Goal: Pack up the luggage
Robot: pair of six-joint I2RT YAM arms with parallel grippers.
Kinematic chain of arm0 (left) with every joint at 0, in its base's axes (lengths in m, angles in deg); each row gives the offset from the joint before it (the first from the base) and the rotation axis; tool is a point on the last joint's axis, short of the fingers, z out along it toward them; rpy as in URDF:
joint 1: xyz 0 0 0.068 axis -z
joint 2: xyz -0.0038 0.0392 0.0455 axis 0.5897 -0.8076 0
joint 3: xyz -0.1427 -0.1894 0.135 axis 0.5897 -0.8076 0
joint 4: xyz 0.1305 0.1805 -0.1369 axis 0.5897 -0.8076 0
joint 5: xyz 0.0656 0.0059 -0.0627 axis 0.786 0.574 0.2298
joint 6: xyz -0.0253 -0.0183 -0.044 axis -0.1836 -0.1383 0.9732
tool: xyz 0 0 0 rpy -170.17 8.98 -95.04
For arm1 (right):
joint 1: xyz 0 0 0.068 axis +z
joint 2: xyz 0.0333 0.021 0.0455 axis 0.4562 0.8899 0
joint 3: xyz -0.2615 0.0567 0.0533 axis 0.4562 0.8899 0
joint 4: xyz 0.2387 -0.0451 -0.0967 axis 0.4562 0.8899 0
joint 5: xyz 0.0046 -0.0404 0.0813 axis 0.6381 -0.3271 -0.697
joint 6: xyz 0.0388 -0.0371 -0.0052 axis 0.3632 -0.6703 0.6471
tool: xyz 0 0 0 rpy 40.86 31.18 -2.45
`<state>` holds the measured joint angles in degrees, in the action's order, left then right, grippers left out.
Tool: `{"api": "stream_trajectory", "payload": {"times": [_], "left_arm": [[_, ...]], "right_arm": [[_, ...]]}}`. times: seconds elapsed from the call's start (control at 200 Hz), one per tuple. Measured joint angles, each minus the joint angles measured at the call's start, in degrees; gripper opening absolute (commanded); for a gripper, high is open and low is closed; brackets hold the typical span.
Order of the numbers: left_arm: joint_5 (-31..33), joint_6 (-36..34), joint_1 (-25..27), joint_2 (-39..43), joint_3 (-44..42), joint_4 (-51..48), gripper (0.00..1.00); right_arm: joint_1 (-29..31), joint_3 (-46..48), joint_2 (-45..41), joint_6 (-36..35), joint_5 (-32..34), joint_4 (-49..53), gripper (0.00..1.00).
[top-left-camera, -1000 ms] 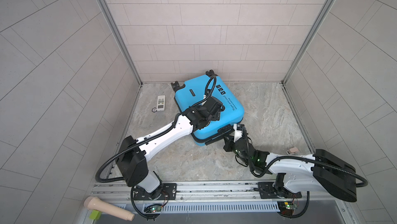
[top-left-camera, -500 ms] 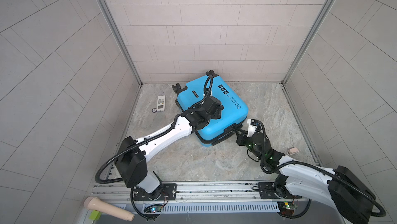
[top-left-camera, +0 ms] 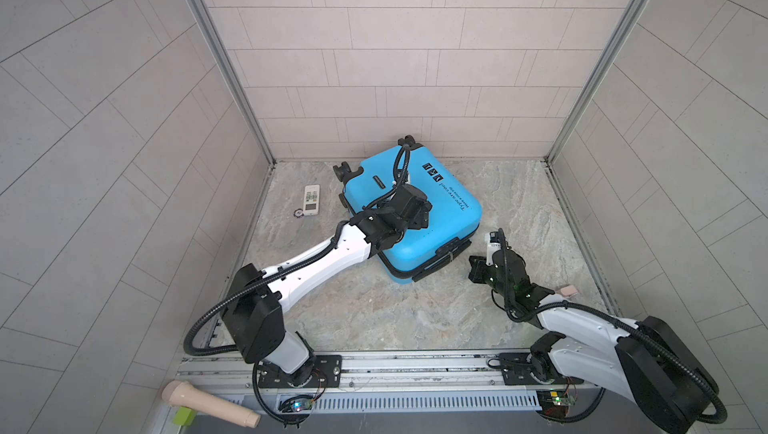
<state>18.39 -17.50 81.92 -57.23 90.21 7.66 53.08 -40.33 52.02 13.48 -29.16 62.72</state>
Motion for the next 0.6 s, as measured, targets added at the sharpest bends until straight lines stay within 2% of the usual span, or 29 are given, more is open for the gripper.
{"api": "stream_trajectory", "payload": {"times": [0.105,0.185,0.195,0.205,0.215,0.23,0.245,0.43,0.52,0.6], "left_arm": [[-1.5,1.4,-0.5,3.8,-1.0,-3.3,0.96],[-2.0,3.3,-0.8,7.8,-2.6,-6.8,0.96],[-2.2,3.6,-0.8,8.4,-3.0,-7.4,0.96],[-2.4,4.0,-0.8,9.0,-3.3,-8.1,0.96],[-2.4,4.3,-0.9,9.7,-3.8,-8.7,0.96],[-2.3,4.7,-0.9,10.5,-4.5,-9.5,0.96],[-2.3,5.2,-0.9,11.5,-5.3,-10.1,0.96],[0.1,12.3,-2.7,28.1,-19.0,-12.6,0.97],[0.9,15.5,-7.0,36.9,-24.7,-12.4,0.97],[-0.5,17.7,-12.1,41.5,-28.9,-11.7,0.97]], "right_arm": [[-1.9,-3.0,0.6,-0.8,-3.2,2.2,0.42],[-3.7,-5.1,0.1,-0.5,-4.9,4.3,0.5],[-4.0,-5.4,0.0,-0.8,-5.2,4.6,0.54],[-4.1,-5.5,-0.1,-1.0,-5.3,4.8,0.73],[-4.3,-5.7,-0.4,-0.7,-5.4,5.2,0.83],[-4.7,-6.1,-0.8,-0.9,-5.6,5.9,0.94],[-5.0,-6.4,-1.2,-0.9,-5.8,6.5,0.99],[-10.3,-11.1,-9.0,-1.5,-7.6,13.4,1.0],[-13.6,-13.9,-10.5,-1.7,-9.0,14.4,1.0],[-16.2,-16.3,-9.2,-1.5,-10.5,14.3,1.0]]}}
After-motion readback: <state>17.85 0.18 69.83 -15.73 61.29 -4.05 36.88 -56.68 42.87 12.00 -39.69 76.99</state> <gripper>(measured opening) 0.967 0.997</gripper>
